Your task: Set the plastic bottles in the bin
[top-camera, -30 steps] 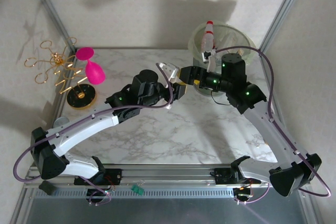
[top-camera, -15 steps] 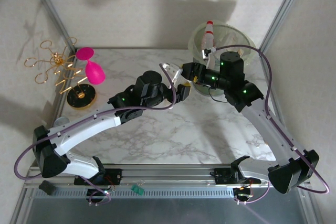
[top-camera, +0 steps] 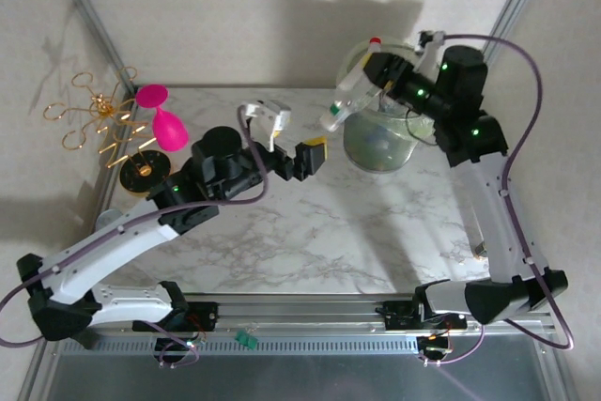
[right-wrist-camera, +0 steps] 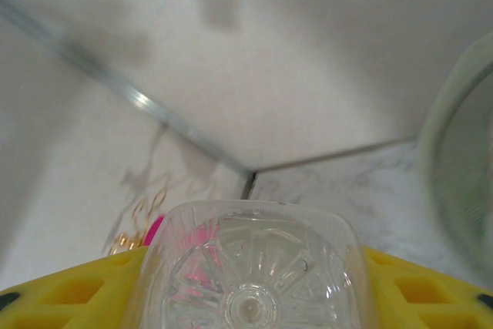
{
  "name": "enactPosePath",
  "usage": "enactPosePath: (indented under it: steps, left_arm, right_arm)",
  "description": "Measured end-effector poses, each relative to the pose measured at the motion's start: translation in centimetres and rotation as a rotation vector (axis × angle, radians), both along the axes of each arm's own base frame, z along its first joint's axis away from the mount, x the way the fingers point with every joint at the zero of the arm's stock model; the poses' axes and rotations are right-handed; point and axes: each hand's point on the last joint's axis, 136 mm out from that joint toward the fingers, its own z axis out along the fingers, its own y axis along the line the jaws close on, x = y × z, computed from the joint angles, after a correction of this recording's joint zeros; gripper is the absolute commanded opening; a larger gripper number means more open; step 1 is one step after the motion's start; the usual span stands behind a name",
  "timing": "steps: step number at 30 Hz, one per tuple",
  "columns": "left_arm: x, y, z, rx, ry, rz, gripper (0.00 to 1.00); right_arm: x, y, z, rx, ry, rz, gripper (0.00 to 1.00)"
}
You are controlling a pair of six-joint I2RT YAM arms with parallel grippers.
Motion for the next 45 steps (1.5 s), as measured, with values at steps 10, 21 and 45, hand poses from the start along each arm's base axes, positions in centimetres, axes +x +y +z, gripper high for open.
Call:
enactPosePath:
  steps: [10, 21, 45]
  left_arm:
    - [1.7, 0.6, -5.5, 0.112, 0.057, 0.099, 0.97]
    - [2.1, 0.2, -8.0, 0.139, 0.093, 0.109, 0.96]
    - [2.7, 0.4, -9.0, 0.125, 0.125, 0.151, 0.96]
  right_arm:
    - [7.3, -10.8, -2.9, 0.073, 0.133, -0.236, 0.53]
    - [11.9, -15.5, 0.4, 0.038, 0.079, -0.353, 0.53]
    - [17.2, -12.1, -8.4, -0.134, 0.255, -0.254, 0.60]
